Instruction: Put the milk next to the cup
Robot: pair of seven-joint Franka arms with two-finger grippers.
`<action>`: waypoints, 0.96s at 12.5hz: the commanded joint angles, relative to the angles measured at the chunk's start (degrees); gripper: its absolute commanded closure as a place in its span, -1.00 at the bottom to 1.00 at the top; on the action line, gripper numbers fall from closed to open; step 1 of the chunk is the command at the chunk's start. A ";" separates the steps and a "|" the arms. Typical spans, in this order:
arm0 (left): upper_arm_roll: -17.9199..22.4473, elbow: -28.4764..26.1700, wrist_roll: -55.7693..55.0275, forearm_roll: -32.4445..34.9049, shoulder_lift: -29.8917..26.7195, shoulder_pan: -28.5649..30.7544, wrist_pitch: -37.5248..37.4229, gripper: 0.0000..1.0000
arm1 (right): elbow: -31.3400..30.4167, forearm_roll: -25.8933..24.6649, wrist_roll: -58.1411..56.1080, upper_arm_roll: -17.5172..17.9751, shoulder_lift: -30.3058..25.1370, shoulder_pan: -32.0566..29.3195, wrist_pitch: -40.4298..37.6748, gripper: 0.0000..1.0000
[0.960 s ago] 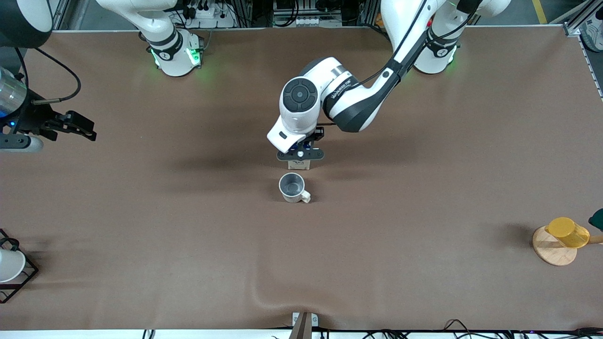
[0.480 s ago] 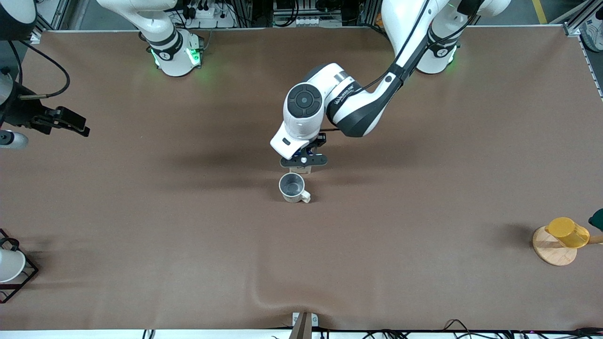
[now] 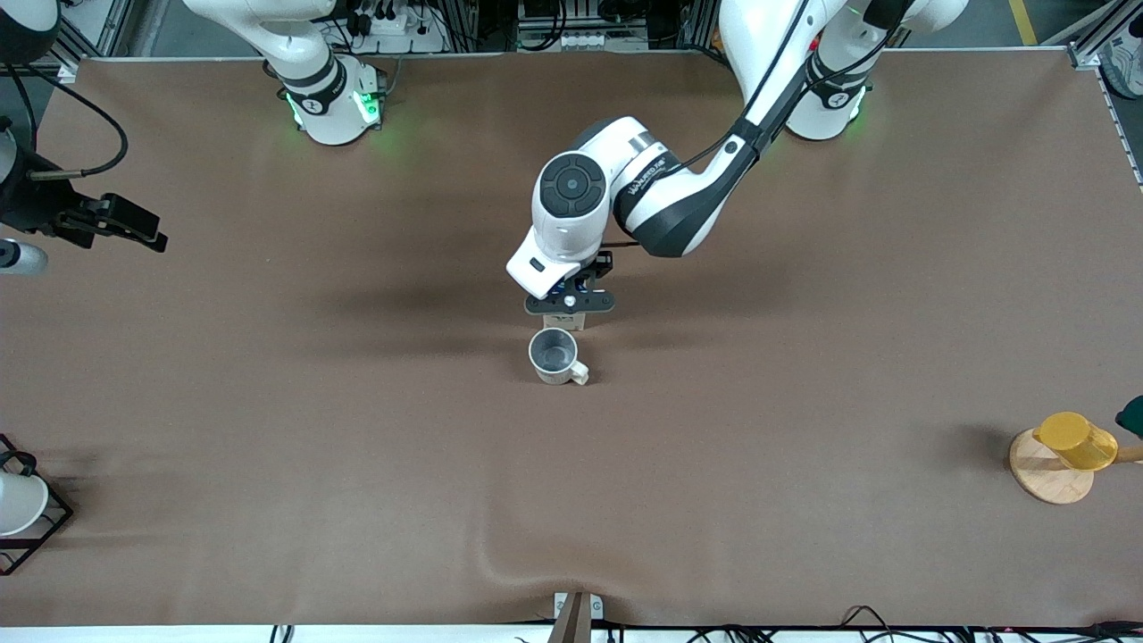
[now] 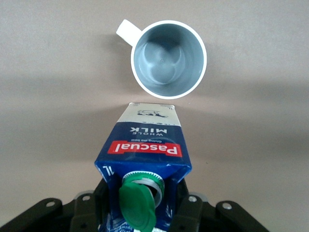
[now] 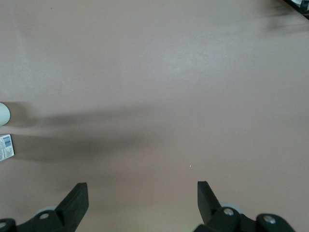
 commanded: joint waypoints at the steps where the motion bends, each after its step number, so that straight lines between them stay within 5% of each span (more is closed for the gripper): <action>1: 0.97 1.32 -0.61 0.58 0.23 -0.83 -0.44 -0.09 | 0.94 1.72 0.50 0.78 -0.02 -1.31 -0.88 -1.00; 3: 1.50 1.32 -0.52 0.59 0.41 -0.83 0.00 -0.10 | 0.94 6.28 0.24 0.69 -0.19 -2.36 -0.61 -1.00; 6: 1.59 1.32 -0.17 0.59 0.76 -0.92 0.61 -0.30 | 1.47 5.43 -0.29 0.61 -0.37 -2.37 -0.70 -1.00; 7: 1.59 1.24 -0.08 0.59 0.67 -0.92 0.70 -0.85 | 3.03 3.33 -0.81 0.69 -0.37 -2.37 -0.96 -1.00; 8: 1.59 1.24 -0.08 0.50 0.41 -0.92 0.71 -1.00 | 3.83 1.05 -1.69 0.69 -0.37 -2.37 -2.44 -1.00; 12: 1.59 1.15 -0.26 0.50 -2.31 -0.65 -0.52 -1.00 | 4.37 -3.70 -3.81 0.69 -0.37 -2.98 -3.77 -1.00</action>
